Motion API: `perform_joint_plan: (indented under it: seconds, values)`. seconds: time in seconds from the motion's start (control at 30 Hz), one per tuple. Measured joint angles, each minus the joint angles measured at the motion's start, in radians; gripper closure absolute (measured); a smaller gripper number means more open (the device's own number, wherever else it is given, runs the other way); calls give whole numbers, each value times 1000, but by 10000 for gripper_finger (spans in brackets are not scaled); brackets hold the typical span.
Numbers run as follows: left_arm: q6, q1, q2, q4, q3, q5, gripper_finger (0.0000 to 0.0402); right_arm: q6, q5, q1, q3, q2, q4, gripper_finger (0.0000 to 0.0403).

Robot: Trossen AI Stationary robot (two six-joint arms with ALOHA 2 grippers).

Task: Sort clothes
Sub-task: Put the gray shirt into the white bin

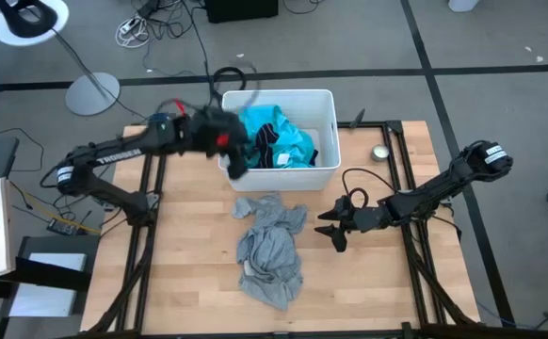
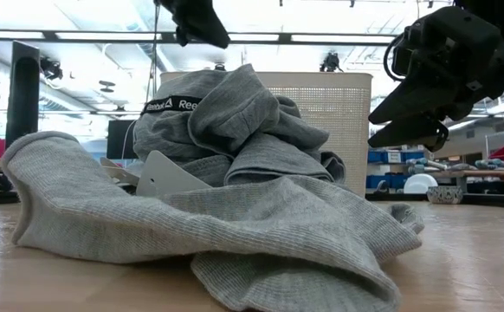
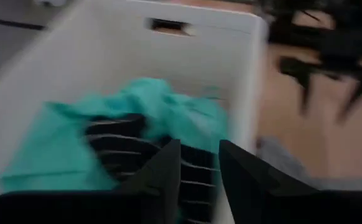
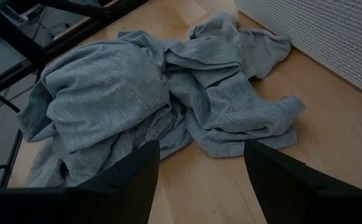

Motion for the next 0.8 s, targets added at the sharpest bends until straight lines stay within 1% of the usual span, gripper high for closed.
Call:
perform_joint_plan:
  seconds: [0.07, 0.3, 0.43, 0.5, 0.6, 0.7, 0.77, 0.8]
  values:
    - [-18, -68, -12, 8, -51, -36, 285, 0, 0, 0, 0, 0, -1, 168]
    - [-127, -265, -84, 172, -241, -186, 285, -30, 6, 0, 0, 11, -8, 168]
    - [-188, -358, -134, 215, -305, -248, 285, -44, 35, -4, 0, 74, 2, 168]
    - [-212, -411, -160, 236, -327, -283, 285, -87, 36, -11, 0, 126, 17, 168]
    - [-235, -492, -183, 253, -349, -347, 285, -161, 42, -30, -1, 223, 108, 168]
    - [-266, -571, -192, 249, -358, -451, 285, -238, 45, -54, 0, 312, 247, 168]
    - [-293, -624, -202, 213, -368, -526, 285, -286, 47, -70, 1, 359, 338, 169]
    - [-307, -649, -203, 210, -376, -558, 285, -306, 48, -76, 4, 378, 361, 170]
